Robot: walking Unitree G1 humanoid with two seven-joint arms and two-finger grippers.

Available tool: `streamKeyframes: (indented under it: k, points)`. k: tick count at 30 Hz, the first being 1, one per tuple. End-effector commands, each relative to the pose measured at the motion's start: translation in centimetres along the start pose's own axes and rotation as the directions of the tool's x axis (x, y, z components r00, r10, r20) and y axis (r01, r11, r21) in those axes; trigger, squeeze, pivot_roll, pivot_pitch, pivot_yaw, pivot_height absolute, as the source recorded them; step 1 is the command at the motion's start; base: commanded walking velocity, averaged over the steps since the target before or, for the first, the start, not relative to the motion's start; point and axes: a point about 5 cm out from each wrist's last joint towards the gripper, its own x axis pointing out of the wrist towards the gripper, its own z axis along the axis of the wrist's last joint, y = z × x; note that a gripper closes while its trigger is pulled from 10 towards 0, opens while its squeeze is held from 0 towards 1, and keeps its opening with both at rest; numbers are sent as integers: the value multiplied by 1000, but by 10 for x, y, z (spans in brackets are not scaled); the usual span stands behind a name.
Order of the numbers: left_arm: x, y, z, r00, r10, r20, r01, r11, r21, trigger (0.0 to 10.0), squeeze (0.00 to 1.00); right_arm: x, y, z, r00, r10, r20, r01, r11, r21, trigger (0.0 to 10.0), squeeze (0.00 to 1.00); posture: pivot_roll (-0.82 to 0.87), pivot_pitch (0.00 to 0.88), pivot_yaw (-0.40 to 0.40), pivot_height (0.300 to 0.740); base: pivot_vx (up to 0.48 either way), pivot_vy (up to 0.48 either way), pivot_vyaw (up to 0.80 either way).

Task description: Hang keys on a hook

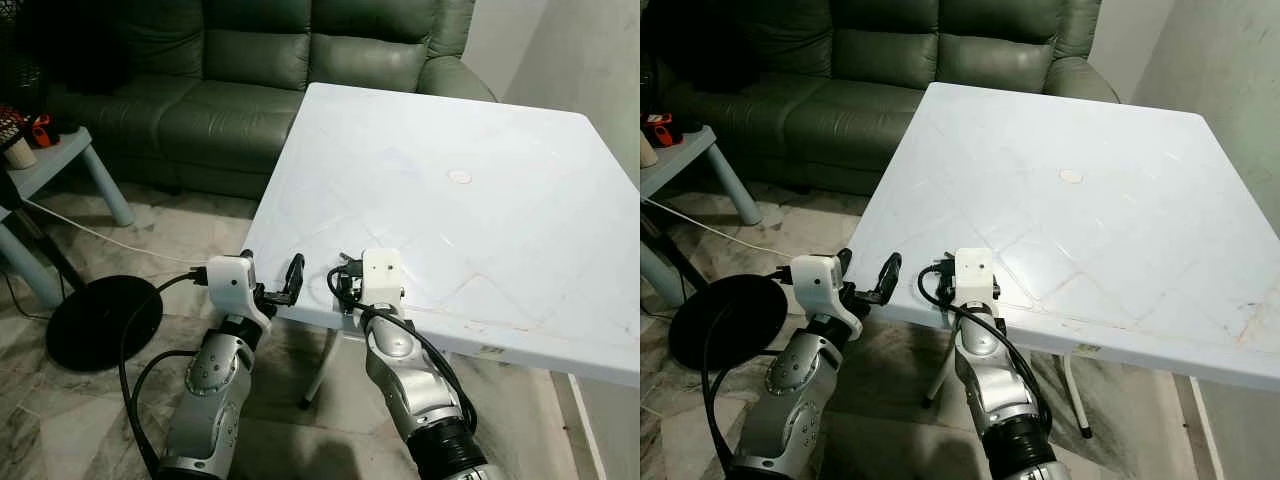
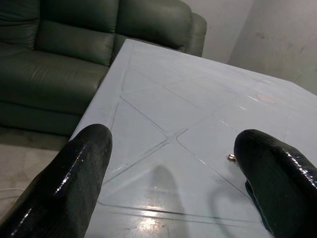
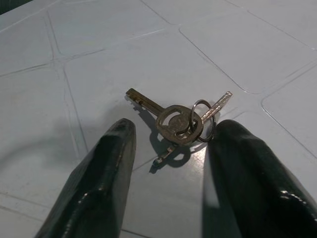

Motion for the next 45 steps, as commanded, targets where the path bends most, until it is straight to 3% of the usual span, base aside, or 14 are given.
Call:
streamKeyframes:
  k: [1,18,34,45]
  points:
    - [3,-5,-1,1000,-11,-7,11,1000,-14,10000,0,2,23,10,1000,27,5,-27,998,58,0,0,-25,92,-38,732,0,0,0]
    - [2,-6,-1,1000,-13,-9,13,1000,-13,10000,0,4,22,10,1000,7,13,-8,998,63,0,0,-22,87,-35,732,0,0,0]
    - [2,-10,-3,1000,-26,-11,26,999,-18,10000,0,4,9,12,997,-44,55,41,998,56,0,0,-29,76,-38,732,0,0,0]
    - [1,-12,-4,999,-35,-12,35,999,-16,10000,0,1,-8,29,968,-101,230,99,995,21,0,0,-32,71,-38,732,0,0,0]
